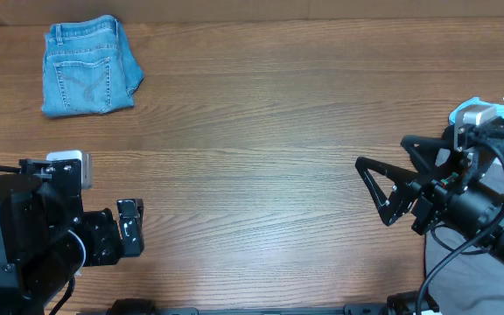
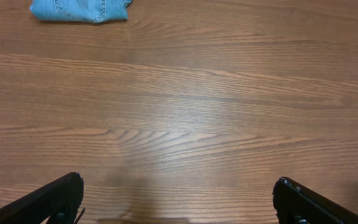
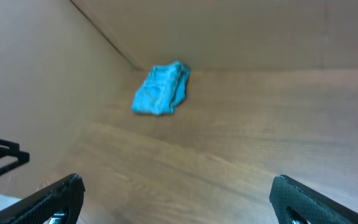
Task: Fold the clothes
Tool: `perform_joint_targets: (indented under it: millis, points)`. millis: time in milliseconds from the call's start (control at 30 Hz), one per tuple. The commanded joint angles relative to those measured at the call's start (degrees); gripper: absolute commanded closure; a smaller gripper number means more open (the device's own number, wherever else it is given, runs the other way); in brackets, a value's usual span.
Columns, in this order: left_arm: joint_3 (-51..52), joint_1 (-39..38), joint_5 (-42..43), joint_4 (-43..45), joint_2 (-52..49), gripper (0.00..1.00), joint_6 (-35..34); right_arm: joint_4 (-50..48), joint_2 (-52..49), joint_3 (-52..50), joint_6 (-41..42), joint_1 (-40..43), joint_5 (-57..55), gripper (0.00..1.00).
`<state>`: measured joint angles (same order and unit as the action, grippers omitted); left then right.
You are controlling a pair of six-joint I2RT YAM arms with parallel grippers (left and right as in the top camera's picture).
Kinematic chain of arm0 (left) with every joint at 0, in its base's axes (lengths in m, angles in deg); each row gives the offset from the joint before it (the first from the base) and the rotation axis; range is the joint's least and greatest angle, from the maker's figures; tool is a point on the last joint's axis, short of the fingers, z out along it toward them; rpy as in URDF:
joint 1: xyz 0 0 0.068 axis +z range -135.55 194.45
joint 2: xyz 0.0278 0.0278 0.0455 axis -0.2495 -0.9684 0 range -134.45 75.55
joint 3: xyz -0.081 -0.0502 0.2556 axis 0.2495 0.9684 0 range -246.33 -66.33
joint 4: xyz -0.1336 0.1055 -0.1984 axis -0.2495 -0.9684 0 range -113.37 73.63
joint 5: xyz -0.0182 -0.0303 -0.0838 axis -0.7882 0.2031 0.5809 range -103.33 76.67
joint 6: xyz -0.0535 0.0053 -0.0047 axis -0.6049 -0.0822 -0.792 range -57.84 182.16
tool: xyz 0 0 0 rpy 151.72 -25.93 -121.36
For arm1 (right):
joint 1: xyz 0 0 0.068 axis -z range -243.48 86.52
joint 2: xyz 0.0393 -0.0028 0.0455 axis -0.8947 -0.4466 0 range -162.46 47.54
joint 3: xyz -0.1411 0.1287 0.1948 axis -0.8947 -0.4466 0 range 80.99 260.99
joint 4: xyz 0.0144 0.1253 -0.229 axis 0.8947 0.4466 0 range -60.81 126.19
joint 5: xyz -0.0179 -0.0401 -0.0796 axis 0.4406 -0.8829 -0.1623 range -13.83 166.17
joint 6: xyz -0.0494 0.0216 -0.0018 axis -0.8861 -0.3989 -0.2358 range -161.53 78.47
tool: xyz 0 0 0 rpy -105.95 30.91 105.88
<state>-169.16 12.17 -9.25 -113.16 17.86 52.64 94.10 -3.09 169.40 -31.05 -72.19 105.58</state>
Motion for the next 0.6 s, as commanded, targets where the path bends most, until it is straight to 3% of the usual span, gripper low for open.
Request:
perform_joint_targets:
  millis: [0, 567]
  points:
    - [0.7, -0.4, 0.3, 0.3, -0.4, 0.0, -1.9, 2.2, 0.0, 0.5, 0.0, -0.2, -0.9, 0.0]
    - [0.7, -0.4, 0.3, 0.3, -0.4, 0.0, -1.9, 12.1, -0.1, 0.5, -0.5, -0.2, -5.0, 0.0]
